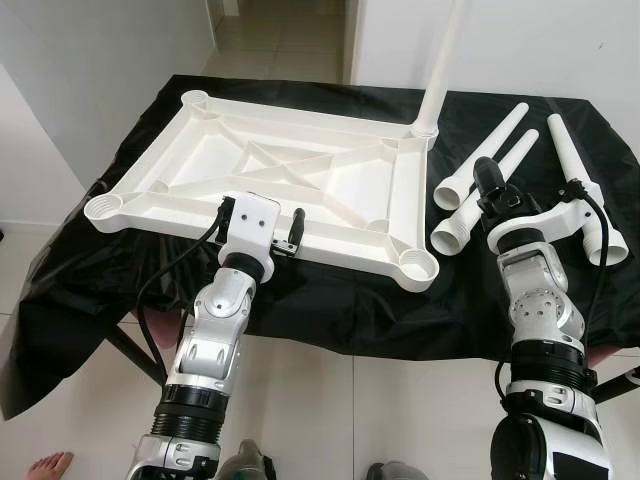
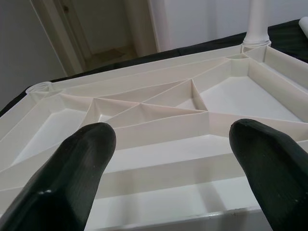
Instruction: Building children table
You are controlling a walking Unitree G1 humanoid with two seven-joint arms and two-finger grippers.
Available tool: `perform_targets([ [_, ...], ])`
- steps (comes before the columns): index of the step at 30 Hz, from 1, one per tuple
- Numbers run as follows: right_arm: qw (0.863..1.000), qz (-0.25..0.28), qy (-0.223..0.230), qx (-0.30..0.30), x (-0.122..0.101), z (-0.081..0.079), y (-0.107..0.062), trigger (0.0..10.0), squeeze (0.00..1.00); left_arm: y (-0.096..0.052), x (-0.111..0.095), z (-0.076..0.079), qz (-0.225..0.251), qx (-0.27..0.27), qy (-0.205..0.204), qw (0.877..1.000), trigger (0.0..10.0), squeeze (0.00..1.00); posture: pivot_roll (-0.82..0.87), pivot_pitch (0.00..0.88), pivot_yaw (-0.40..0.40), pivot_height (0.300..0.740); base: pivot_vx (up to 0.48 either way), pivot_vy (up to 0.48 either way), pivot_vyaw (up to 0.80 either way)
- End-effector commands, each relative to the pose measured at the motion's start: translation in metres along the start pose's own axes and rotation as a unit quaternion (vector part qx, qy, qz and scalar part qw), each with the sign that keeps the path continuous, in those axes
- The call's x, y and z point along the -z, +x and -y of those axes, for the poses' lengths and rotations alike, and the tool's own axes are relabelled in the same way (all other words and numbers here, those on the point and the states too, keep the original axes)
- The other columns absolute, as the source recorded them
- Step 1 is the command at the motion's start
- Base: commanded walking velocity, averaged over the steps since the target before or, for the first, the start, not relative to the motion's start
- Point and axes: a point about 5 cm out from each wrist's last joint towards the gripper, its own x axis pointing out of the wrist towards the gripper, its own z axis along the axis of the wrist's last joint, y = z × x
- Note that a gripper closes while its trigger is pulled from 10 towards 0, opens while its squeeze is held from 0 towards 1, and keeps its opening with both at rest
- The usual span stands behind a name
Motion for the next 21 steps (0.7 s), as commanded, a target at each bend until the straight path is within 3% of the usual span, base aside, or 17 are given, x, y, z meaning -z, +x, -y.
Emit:
perform_targets([
  [1,0.999,0.001,0.02,0.033,0.0003,0.0063,0.0028,10.0,0.0,0.0013,0.0024,-0.0021,-0.009,-0.016,0.006,1.0,10.0,0.0,0.0,0.071,0.05,0.74,0.0,0.0,0.0],
  [21,0.999,0.001,0.02,0.033,0.0003,0.0063,0.0028,10.0,0.0,0.0013,0.0024,-0.0021,-0.009,-0.016,0.006,1.0,10.0,0.0,0.0,0.071,0.05,0.74,0.0,0.0,0.0],
])
